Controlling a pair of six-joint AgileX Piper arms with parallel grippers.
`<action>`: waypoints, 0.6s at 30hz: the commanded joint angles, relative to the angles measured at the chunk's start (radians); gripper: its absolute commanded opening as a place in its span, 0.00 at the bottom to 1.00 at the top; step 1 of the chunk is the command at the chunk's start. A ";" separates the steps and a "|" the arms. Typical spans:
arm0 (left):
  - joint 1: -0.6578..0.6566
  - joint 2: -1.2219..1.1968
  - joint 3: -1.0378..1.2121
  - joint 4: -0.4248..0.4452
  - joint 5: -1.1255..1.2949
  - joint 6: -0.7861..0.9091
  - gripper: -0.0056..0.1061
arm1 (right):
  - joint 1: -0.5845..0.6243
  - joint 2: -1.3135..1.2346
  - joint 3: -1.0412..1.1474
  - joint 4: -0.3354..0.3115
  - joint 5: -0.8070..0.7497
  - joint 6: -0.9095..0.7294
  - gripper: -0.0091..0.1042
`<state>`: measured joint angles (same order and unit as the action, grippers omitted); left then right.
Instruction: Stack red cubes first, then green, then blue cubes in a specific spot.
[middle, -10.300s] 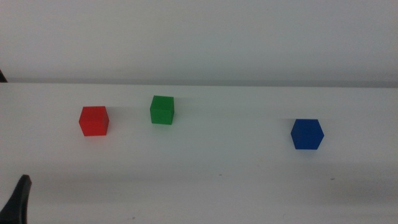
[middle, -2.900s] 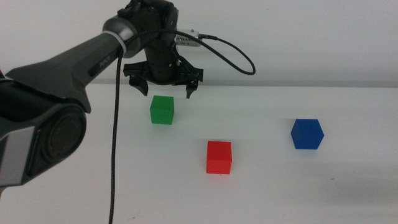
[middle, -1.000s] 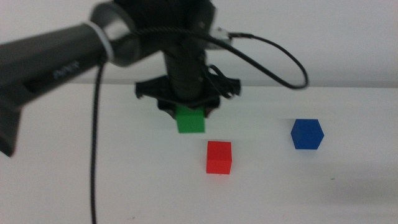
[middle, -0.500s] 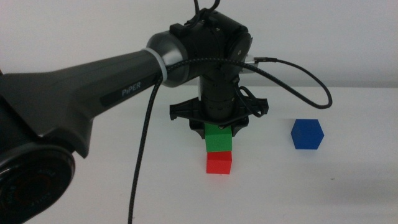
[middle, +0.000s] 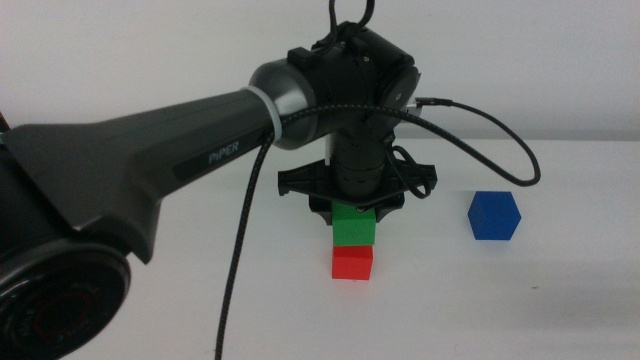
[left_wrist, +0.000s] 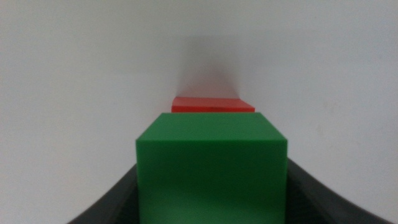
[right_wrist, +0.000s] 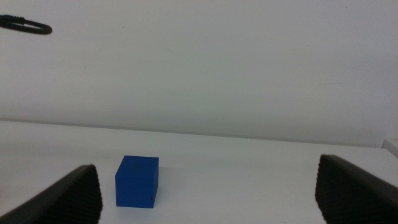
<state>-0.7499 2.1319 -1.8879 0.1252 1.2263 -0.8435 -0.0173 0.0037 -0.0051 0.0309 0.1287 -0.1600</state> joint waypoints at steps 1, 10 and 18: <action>-0.003 0.015 -0.010 0.004 0.079 -0.013 0.04 | -0.004 -0.040 0.043 -0.006 -0.011 -0.005 0.89; -0.003 0.048 -0.012 -0.011 0.066 0.000 0.04 | -0.004 -0.040 0.043 -0.006 -0.011 -0.005 0.89; -0.003 0.068 -0.012 -0.021 0.034 0.004 0.04 | -0.004 -0.040 0.043 -0.006 -0.011 -0.005 0.89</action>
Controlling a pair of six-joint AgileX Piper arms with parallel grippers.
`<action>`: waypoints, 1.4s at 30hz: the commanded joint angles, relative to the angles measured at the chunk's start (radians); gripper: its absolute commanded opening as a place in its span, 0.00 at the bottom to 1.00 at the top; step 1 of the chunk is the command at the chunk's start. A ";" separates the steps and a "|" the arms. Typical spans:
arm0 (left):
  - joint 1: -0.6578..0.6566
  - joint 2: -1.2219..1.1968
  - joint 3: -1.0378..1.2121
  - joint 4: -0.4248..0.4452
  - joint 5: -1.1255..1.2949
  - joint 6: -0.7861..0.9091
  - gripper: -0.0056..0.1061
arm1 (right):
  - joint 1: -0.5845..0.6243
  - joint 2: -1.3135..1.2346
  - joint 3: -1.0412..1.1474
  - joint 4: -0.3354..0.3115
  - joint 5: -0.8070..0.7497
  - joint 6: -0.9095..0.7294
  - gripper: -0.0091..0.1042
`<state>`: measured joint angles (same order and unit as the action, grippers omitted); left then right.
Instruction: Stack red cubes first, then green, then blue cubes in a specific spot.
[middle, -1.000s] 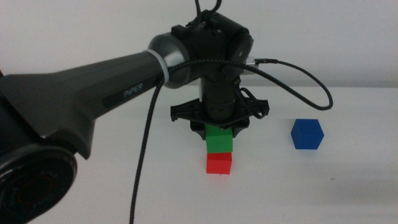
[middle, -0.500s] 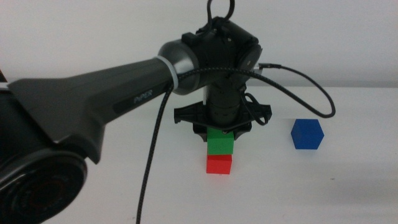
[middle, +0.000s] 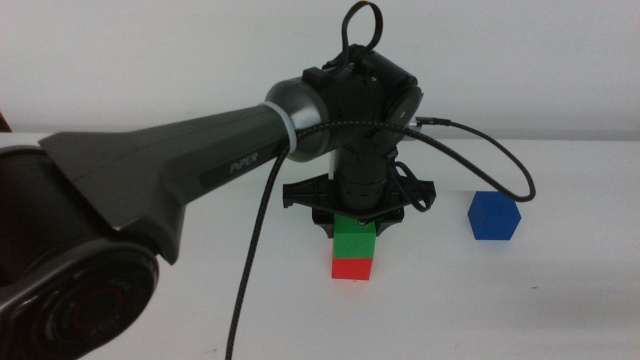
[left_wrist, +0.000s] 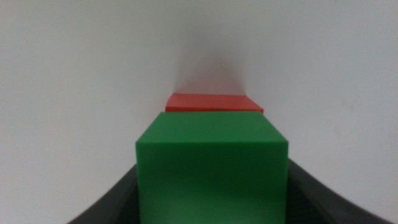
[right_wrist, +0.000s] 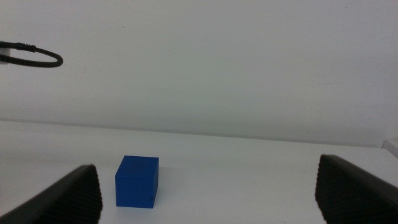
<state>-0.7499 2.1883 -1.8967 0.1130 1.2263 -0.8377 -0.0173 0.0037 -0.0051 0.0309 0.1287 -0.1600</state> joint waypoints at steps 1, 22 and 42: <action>-0.003 0.016 -0.003 -0.007 0.030 0.003 0.04 | -0.004 -0.040 0.043 -0.006 -0.011 -0.005 0.89; -0.003 -0.164 -0.003 0.006 0.084 0.257 0.89 | -0.004 -0.040 0.043 -0.006 -0.011 -0.005 0.89; 0.215 -1.293 0.825 -0.336 -0.319 0.895 0.89 | -0.004 -0.040 0.043 -0.006 -0.011 -0.005 0.89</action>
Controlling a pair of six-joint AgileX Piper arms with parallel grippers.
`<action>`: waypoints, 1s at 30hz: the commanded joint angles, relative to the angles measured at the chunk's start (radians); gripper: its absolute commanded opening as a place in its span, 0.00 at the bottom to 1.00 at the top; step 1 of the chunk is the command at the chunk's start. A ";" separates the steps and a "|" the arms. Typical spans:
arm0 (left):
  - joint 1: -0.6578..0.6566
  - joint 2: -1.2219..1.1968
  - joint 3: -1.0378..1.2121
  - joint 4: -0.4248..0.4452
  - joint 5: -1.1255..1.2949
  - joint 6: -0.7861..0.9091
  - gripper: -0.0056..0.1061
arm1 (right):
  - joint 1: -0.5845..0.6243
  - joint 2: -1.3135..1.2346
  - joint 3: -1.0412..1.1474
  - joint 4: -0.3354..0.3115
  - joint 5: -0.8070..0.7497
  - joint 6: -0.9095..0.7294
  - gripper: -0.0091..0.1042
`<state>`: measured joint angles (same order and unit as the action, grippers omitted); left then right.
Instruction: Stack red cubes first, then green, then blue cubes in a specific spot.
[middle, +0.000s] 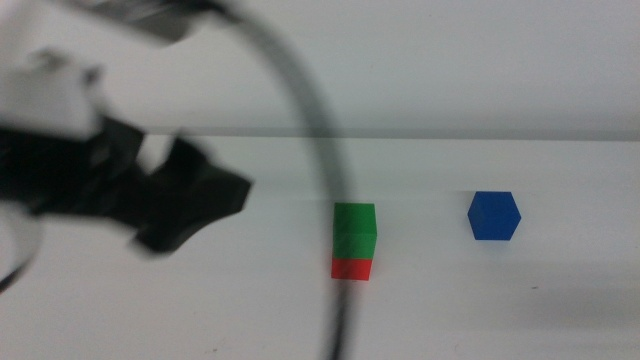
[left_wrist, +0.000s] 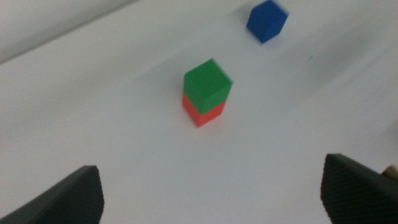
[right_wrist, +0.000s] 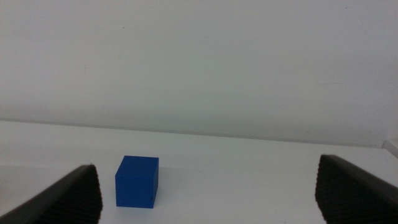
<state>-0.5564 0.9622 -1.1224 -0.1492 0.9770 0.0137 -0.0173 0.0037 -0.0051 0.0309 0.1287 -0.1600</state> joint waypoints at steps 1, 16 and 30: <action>0.031 -0.096 0.068 -0.093 -0.076 0.049 0.89 | -0.004 -0.040 0.043 -0.006 -0.011 -0.005 0.89; 0.038 -0.131 0.070 -0.111 -0.118 0.049 0.89 | -0.004 -0.040 0.043 -0.006 -0.011 -0.005 0.89; 0.038 -0.131 0.070 -0.111 -0.139 0.049 0.89 | -0.004 -0.040 0.043 -0.043 -0.077 -0.025 0.89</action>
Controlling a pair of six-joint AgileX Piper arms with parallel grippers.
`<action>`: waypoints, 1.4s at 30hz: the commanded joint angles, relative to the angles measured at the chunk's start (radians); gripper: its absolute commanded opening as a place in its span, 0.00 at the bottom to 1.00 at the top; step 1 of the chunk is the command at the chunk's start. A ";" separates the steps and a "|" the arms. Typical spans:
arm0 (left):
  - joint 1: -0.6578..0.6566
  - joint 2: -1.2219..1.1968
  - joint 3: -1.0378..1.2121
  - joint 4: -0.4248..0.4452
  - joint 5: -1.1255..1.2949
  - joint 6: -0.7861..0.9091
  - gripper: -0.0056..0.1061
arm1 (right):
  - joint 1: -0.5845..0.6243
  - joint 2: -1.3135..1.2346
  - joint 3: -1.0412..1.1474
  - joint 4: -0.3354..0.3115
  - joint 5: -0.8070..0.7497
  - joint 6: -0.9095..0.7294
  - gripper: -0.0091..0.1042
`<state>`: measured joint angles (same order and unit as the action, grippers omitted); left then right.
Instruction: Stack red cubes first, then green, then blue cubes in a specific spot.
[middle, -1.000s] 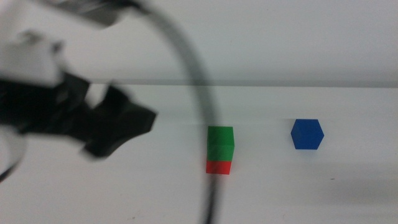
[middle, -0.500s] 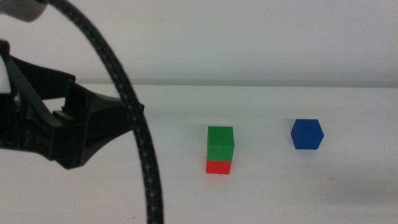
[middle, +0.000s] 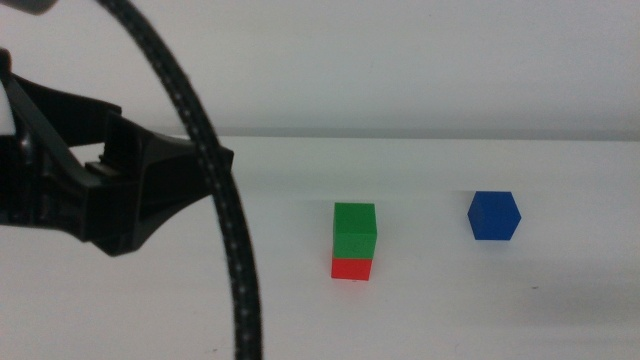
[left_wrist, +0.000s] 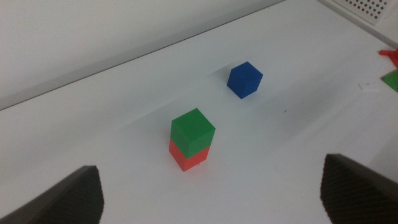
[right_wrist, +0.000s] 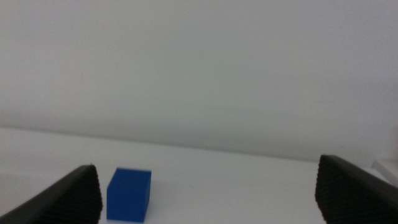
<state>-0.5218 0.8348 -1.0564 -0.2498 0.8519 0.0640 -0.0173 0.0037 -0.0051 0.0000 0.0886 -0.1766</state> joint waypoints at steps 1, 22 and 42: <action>0.004 -0.003 0.004 -0.010 -0.014 -0.001 0.89 | -0.004 -0.040 0.043 -0.007 -0.055 0.011 0.89; 0.004 -0.003 0.004 -0.010 -0.017 -0.001 0.89 | -0.004 1.027 -0.794 0.108 0.806 0.222 0.89; 0.004 -0.003 0.004 -0.010 -0.017 -0.001 0.89 | 0.107 1.814 -1.397 -0.088 0.969 0.352 0.87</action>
<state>-0.5218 0.8348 -1.0564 -0.2498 0.8481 0.0640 0.0709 1.7940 -1.3673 -0.0344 1.0348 0.1324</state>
